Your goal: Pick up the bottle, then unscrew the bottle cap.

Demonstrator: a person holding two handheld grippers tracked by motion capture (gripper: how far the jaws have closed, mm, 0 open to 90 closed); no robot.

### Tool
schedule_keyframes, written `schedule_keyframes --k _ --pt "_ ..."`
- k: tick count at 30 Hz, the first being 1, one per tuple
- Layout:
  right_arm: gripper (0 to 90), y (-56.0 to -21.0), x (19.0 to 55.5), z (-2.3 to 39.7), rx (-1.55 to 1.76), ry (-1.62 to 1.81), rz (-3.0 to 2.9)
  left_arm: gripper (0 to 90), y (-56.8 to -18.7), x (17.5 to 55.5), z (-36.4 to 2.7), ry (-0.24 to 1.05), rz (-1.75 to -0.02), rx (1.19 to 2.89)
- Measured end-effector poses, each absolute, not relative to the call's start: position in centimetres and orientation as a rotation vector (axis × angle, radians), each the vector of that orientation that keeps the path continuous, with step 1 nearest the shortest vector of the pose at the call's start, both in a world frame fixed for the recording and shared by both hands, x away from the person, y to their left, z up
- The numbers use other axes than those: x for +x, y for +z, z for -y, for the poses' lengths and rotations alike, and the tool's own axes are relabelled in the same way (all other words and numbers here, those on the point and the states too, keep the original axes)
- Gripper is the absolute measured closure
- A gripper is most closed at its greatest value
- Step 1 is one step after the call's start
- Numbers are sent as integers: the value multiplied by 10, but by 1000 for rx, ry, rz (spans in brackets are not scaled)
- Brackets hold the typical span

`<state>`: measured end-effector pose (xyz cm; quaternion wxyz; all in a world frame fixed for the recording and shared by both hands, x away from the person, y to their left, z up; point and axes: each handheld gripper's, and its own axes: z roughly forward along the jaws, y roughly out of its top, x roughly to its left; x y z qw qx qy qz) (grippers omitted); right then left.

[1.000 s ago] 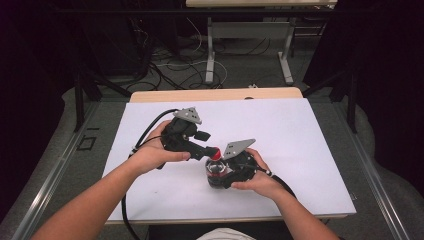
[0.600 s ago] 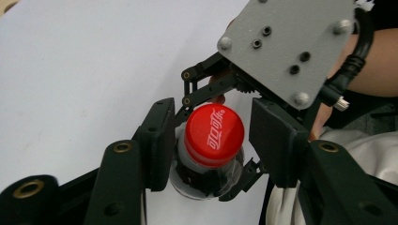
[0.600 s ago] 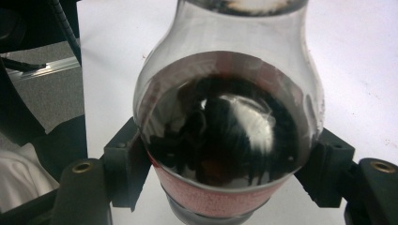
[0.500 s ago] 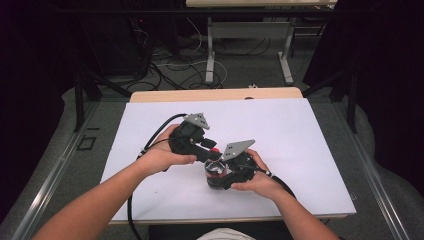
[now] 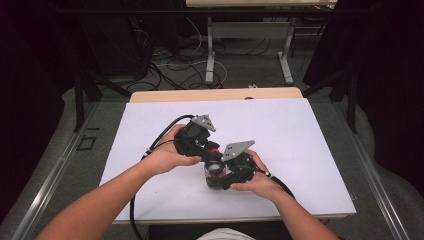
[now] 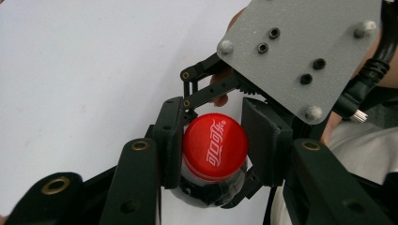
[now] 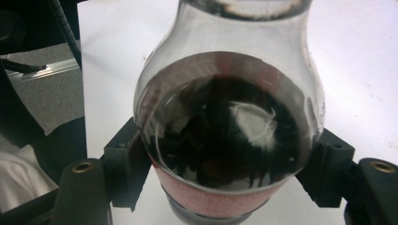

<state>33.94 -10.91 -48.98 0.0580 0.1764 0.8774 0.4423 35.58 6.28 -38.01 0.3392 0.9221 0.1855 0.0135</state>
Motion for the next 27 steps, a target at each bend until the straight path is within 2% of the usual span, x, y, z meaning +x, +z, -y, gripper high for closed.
schedule_keyframes --k 12,23,27 --pt "286 -490 338 108 577 1339 -2625 613 -379 349 -57 81 -633 2391" --pt "286 -489 337 108 631 1325 -2568 616 -379 348 -58 116 -925 2269" --pt "287 -488 338 109 630 1316 -2577 612 -380 349 -59 104 -901 2272"
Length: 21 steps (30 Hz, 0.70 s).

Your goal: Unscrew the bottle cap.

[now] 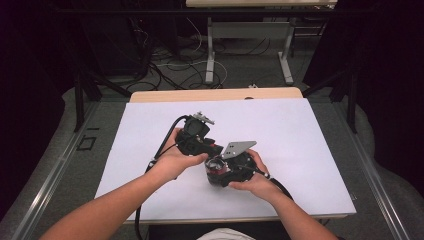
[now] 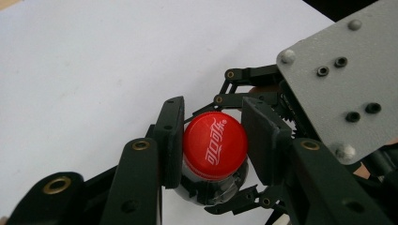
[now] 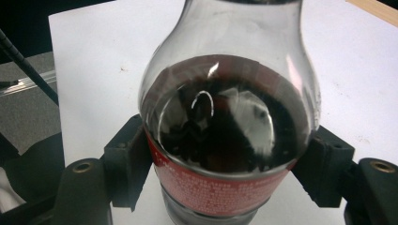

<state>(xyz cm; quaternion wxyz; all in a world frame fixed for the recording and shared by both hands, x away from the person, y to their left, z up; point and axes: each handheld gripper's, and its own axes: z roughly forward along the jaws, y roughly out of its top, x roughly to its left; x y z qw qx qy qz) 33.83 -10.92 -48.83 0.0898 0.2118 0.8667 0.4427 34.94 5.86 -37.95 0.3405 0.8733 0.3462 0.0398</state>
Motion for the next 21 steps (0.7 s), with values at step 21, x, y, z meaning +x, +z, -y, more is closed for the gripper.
schedule_keyframes --k 21 --pt "286 -490 339 109 586 1378 -2601 465 -369 362 -74 38 -468 2389"
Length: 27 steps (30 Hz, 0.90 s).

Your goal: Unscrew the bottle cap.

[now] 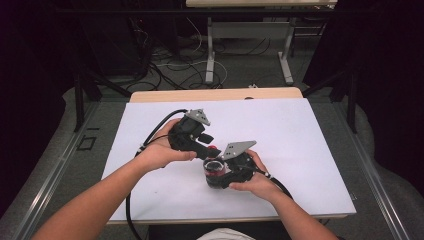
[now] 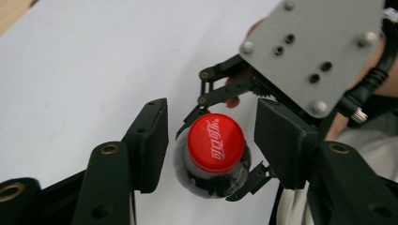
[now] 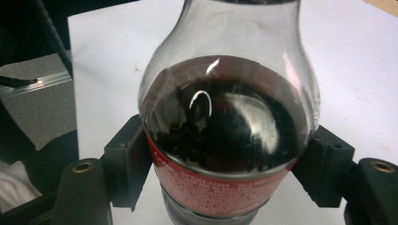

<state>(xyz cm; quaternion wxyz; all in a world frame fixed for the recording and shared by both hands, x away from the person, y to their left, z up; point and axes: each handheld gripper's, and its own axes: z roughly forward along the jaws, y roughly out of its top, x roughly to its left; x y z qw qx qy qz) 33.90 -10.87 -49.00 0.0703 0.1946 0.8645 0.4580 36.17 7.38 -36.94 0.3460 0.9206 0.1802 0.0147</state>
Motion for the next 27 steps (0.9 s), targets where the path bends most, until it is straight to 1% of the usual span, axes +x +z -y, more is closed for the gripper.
schedule_keyframes --k 4,5,7,8,14,21,22,23,26,27 --pt "286 -489 338 109 568 1392 -2619 498 -371 361 -70 47 -421 2420" --pt "286 -489 338 108 561 1399 -2616 532 -372 361 -69 55 -403 2433" --pt "287 -490 337 108 561 1400 -2620 544 -374 359 -66 45 -396 2444" --pt "287 -489 337 108 547 1387 -2640 590 -374 360 -66 56 -385 2454" --pt "287 -489 337 107 541 1401 -2617 614 -372 357 -64 73 -406 2456" --pt "287 -488 336 107 544 1385 -2579 618 -369 352 -59 118 -524 2449" --pt "287 -488 335 108 567 1381 -2577 618 -369 350 -57 125 -603 2426" --pt "287 -488 335 108 579 1380 -2571 618 -369 350 -57 125 -603 2426" --pt "287 -487 335 109 598 1369 -2560 618 -369 347 -51 174 -741 2392" --pt "287 -488 336 109 597 1369 -2554 618 -369 347 -51 174 -741 2392"
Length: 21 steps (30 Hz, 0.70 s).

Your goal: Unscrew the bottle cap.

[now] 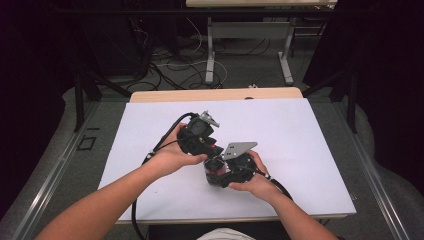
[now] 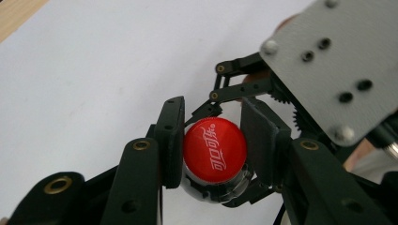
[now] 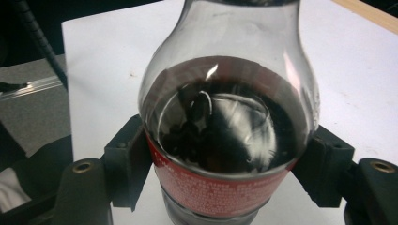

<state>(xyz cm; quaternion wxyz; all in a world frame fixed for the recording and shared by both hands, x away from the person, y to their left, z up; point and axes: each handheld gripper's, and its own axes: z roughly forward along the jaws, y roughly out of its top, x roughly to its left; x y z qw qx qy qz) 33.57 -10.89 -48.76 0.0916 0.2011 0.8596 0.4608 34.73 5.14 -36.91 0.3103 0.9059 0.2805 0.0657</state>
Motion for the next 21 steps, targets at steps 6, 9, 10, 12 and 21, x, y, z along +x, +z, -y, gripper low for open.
schedule_keyframes --k 6,9,10,12,21 --pt "287 -489 337 110 633 1369 -2526 618 -369 350 -49 168 -973 2322" --pt "287 -488 338 111 635 1360 -2536 617 -369 350 -49 148 -1051 2288" --pt "287 -488 338 111 635 1360 -2536 617 -369 351 -49 145 -1046 2290" --pt "287 -489 337 111 644 1376 -2519 615 -369 351 -50 122 -1047 2274" --pt "288 -487 338 113 601 1392 -2533 481 -367 361 -64 31 -823 2272"
